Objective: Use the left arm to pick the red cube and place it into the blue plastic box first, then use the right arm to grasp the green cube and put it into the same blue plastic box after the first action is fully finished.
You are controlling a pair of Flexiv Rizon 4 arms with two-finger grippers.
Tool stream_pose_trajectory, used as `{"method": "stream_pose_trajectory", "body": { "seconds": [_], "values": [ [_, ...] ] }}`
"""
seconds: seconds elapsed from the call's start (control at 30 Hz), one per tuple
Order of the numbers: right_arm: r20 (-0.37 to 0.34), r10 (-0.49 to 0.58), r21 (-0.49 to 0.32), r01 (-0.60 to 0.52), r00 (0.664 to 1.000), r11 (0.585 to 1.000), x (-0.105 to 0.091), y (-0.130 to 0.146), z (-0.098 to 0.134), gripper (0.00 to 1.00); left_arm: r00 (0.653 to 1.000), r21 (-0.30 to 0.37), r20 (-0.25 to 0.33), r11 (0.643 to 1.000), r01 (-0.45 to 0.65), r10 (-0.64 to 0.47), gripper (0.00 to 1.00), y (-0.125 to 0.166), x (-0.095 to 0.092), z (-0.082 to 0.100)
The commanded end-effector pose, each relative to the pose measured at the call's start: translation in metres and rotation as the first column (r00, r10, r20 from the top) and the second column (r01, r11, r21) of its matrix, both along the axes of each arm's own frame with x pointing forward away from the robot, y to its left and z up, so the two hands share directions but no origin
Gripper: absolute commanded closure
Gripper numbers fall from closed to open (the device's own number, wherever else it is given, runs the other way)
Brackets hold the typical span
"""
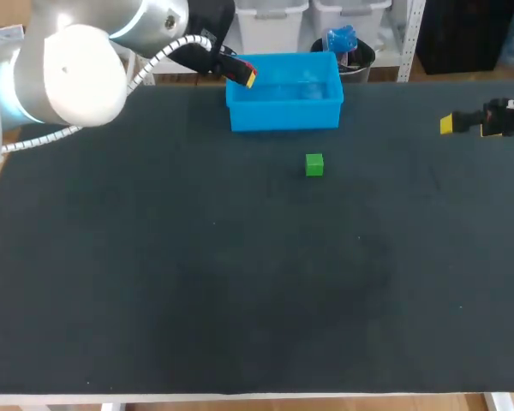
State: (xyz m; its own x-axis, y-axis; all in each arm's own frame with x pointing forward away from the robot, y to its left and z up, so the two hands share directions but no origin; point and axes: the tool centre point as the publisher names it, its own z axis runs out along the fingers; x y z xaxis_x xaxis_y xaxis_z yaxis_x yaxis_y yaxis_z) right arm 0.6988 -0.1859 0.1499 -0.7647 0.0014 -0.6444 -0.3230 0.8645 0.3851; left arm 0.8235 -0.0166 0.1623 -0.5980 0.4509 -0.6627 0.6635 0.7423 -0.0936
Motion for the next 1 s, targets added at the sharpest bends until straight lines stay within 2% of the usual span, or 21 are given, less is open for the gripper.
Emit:
{"method": "stream_pose_trajectory", "body": {
  "seconds": [0.03, 0.23, 0.37, 0.57, 1.0],
  "values": [
    [-0.001, -0.002, -0.003, 0.002, 1.000, 1.000, 0.000, 0.001, 0.000, 0.00, 1.000, -0.003, 0.000, 1.000, 0.005, -0.005, 1.00, 0.001, 0.001, 0.000],
    [-0.001, -0.002, -0.003, 0.002, 1.000, 1.000, 0.000, 0.001, 0.000, 0.00, 1.000, -0.003, 0.000, 1.000, 0.005, -0.005, 1.00, 0.001, 0.001, 0.000],
    [-0.001, -0.002, -0.003, 0.002, 1.000, 1.000, 0.000, 0.001, 0.000, 0.00, 0.999, 0.009, 0.039, 1.000, 0.017, -0.018, 1.00, -0.003, 0.028, 0.006],
    [-0.001, -0.002, -0.003, 0.002, 1.000, 1.000, 0.000, 0.001, 0.000, 0.00, 0.997, -0.007, 0.054, 0.999, 0.048, -0.048, 1.00, -0.013, 0.062, 0.004],
    [-0.001, -0.002, -0.003, 0.002, 1.000, 1.000, 0.000, 0.001, 0.000, 0.00, 0.996, -0.021, 0.055, 0.997, 0.072, -0.071, 1.00, -0.022, 0.109, -0.019]
  ]
}}
